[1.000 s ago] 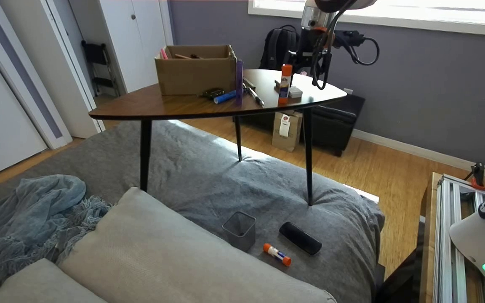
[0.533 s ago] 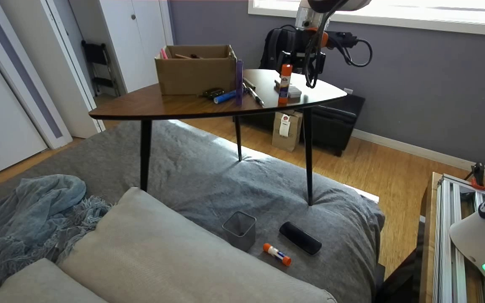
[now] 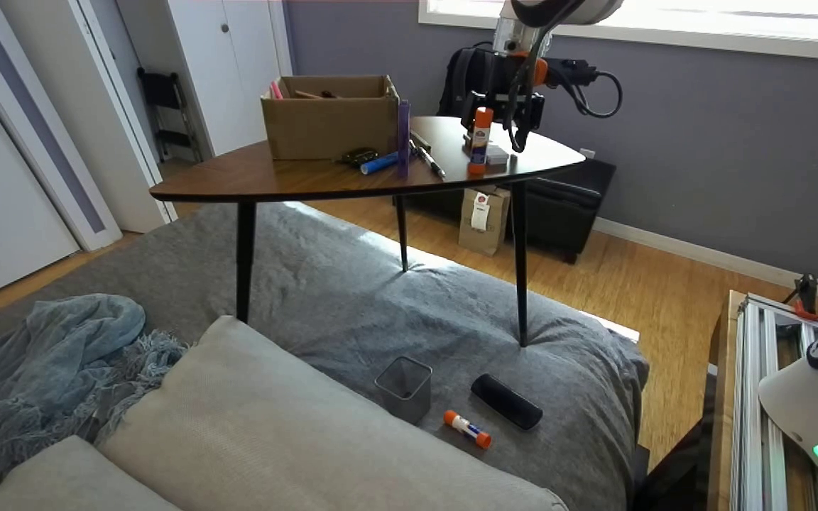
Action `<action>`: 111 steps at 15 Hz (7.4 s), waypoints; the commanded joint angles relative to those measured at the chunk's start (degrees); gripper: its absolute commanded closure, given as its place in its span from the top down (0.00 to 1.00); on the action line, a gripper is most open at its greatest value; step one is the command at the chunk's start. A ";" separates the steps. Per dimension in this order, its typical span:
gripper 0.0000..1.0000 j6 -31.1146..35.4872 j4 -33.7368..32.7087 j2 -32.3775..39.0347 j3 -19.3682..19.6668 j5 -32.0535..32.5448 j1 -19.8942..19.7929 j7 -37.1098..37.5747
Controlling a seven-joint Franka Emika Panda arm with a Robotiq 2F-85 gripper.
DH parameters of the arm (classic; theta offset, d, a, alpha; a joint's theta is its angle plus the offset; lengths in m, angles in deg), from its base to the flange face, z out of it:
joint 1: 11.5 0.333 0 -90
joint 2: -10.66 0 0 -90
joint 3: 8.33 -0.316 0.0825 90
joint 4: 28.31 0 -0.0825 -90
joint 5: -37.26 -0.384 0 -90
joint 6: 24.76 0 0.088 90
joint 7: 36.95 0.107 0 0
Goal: Pick up the white remote and put it on the left side of the table
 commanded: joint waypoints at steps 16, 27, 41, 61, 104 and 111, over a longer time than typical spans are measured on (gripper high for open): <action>0.25 13.48 -0.40 -3.81 2.82 18.11 2.93 4.54; 0.63 8.94 -2.00 -6.73 1.12 10.19 2.08 -1.96; 0.62 -0.32 -3.11 -0.77 2.33 7.14 0.84 -2.29; 0.96 -1.18 -6.35 3.20 2.22 0.91 0.49 -4.62; 0.49 2.06 -6.64 -15.11 -3.84 -0.82 6.54 -25.74; 0.24 -0.86 -13.87 -9.14 -6.02 -1.26 8.99 -31.41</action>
